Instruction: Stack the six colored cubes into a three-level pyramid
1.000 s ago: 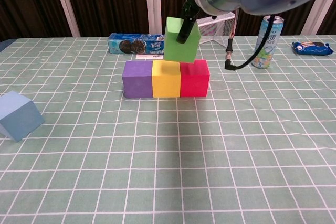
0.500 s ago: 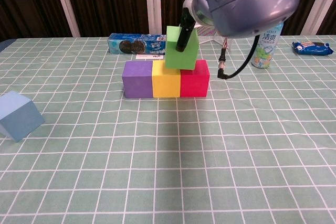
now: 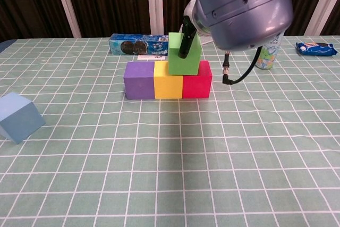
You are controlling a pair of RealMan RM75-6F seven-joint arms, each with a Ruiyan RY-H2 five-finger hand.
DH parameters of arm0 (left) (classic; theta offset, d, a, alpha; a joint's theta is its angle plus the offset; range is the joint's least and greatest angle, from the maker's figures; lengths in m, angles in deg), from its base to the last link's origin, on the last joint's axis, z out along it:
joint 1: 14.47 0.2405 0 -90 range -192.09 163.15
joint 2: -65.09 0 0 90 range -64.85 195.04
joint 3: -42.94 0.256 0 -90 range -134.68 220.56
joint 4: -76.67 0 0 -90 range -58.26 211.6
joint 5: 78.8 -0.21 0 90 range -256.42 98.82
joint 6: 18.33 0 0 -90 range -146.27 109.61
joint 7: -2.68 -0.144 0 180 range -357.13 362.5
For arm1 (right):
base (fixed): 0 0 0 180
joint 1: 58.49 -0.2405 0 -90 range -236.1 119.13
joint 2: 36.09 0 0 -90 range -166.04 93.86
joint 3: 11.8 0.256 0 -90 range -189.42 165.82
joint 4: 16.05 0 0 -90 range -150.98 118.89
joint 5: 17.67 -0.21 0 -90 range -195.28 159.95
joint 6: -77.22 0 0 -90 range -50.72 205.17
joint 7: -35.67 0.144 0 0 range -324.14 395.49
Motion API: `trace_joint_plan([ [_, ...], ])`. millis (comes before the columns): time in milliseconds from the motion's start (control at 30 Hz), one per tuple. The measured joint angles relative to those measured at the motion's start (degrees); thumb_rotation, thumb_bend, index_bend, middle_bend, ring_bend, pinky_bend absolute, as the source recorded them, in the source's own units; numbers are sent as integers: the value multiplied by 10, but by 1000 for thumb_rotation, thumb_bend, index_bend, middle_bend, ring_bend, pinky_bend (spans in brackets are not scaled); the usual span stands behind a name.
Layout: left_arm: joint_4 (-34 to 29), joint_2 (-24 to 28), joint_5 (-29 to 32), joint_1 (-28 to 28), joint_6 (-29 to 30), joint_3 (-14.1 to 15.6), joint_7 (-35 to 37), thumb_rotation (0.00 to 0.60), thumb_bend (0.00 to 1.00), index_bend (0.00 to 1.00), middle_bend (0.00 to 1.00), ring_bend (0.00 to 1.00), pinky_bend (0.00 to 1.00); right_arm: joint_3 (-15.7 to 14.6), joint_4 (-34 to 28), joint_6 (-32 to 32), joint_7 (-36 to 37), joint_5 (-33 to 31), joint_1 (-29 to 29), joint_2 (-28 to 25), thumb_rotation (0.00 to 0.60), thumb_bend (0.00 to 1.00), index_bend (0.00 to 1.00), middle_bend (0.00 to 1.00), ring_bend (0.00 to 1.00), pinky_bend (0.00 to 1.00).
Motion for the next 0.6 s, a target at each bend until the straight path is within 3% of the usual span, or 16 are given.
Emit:
trace_joint_plan([
  [600, 2, -1, 1, -1, -1, 2, -1, 600, 47, 0, 0, 0, 8, 14, 12, 2, -19, 4, 5, 11, 600, 385, 429, 73, 29, 0],
])
